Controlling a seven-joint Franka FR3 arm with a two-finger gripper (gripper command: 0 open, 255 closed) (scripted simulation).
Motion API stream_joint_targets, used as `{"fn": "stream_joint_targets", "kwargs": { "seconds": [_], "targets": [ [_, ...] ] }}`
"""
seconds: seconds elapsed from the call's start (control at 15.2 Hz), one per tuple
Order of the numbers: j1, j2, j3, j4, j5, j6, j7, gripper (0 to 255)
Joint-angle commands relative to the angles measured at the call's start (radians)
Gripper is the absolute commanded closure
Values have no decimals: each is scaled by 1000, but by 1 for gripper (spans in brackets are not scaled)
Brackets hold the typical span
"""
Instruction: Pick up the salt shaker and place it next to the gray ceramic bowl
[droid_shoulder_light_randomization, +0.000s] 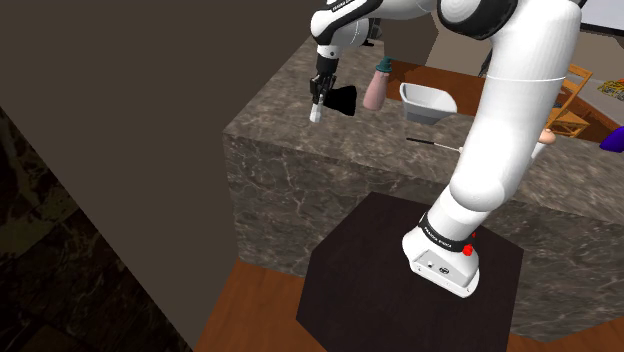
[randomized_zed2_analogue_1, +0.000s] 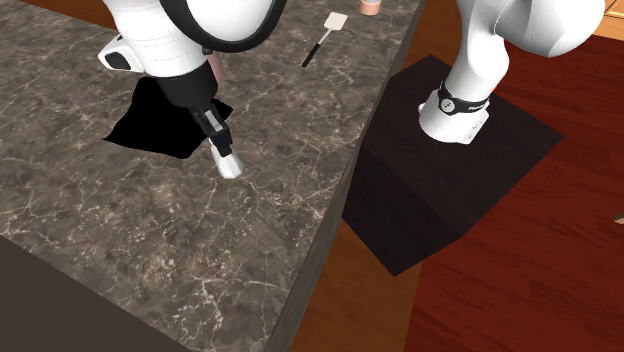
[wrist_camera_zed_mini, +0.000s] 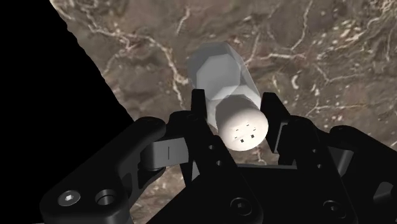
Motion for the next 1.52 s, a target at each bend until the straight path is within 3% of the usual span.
{"fn": "stream_joint_targets", "kwargs": {
  "seconds": [0.0, 0.2, 1.45],
  "targets": [
    [0, 0, 0, 0, 0, 0, 0, 255],
    [0, 1, 0, 0, 0, 0, 0, 255],
    [3, -80, -9, 151, -31, -228, 33, 255]
  ]
}}
